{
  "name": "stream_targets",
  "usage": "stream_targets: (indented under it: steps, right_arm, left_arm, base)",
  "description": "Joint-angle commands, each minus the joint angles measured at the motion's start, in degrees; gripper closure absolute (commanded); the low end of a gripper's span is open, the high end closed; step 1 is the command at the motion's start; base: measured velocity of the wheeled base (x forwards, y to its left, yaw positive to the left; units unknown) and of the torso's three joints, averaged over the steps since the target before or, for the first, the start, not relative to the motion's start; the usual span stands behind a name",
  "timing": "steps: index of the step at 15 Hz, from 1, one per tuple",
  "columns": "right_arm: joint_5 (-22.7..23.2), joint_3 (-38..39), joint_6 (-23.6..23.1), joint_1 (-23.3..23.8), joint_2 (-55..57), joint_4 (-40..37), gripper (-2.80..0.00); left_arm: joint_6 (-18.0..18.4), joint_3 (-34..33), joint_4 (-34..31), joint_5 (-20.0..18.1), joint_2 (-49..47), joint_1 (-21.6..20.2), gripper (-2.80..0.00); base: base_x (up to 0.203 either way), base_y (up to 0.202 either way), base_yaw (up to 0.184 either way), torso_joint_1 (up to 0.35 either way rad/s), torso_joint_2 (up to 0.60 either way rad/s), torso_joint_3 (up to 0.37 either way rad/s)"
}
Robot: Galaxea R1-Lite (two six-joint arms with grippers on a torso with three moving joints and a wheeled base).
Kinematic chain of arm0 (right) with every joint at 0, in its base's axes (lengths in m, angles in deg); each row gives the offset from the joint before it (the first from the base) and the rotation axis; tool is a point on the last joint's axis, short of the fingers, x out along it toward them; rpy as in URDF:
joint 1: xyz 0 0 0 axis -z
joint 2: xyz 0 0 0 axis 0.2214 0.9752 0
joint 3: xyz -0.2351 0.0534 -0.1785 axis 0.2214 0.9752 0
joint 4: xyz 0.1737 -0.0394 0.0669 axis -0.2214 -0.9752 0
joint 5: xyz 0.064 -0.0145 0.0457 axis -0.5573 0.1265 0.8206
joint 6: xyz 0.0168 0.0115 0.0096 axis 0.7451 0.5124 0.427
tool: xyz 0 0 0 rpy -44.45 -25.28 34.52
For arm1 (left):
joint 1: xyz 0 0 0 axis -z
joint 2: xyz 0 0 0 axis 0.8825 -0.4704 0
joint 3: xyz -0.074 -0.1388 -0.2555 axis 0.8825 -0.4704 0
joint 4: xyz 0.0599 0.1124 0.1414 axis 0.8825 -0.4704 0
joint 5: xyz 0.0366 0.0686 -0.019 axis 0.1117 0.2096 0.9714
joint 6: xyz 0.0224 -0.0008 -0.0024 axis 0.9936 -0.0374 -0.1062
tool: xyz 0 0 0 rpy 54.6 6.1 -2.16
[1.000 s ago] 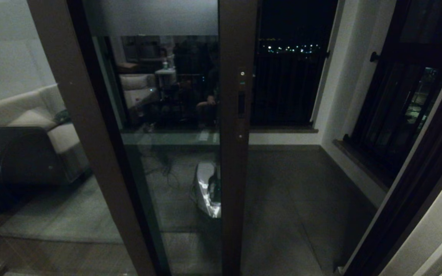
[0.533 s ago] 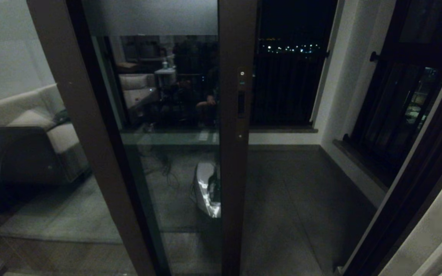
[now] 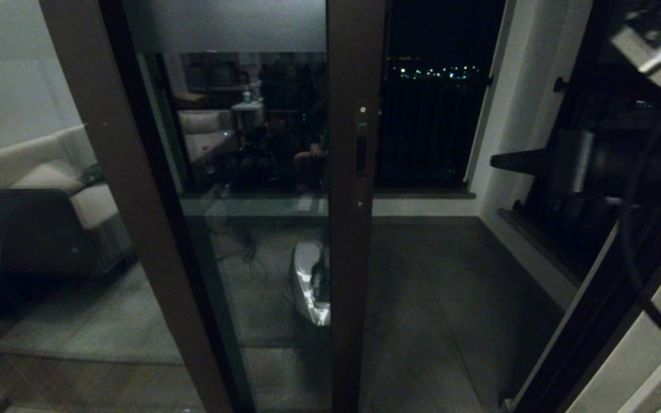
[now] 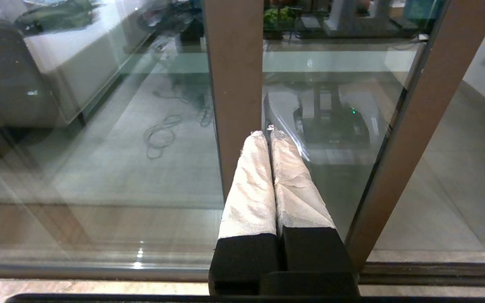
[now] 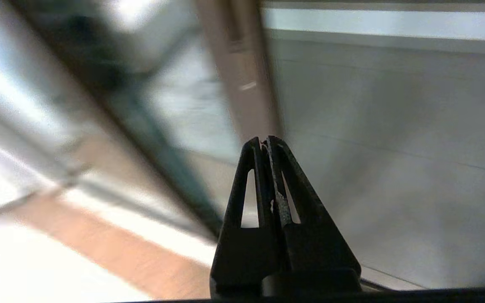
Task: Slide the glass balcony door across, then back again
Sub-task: Close the slid door
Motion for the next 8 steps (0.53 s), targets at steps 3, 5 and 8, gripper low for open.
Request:
stream_targets:
  steps: [3, 5, 8]
  right_arm:
    - [-18.5, -11.4, -4.4, -6.5, 17.4, -0.9, 0.00]
    - [-18.8, -14.0, -5.1, -7.0, 18.7, -1.0, 0.00]
    - [-18.5, -19.9, -7.3, -8.6, 22.0, -1.0, 0.00]
  left_arm:
    - [-0.2, 0.0, 0.0, 0.1, 0.0, 0.0, 0.00]
    - [-0.2, 0.0, 0.0, 0.1, 0.0, -0.1, 0.00]
    - [-0.2, 0.0, 0.0, 0.1, 0.0, 0.0, 0.00]
  base:
    - [0.000, 0.000, 0.000, 0.000, 0.00, 0.000]
    - [0.000, 0.000, 0.000, 0.000, 0.00, 0.000]
    - [0.000, 0.000, 0.000, 0.000, 0.00, 0.000]
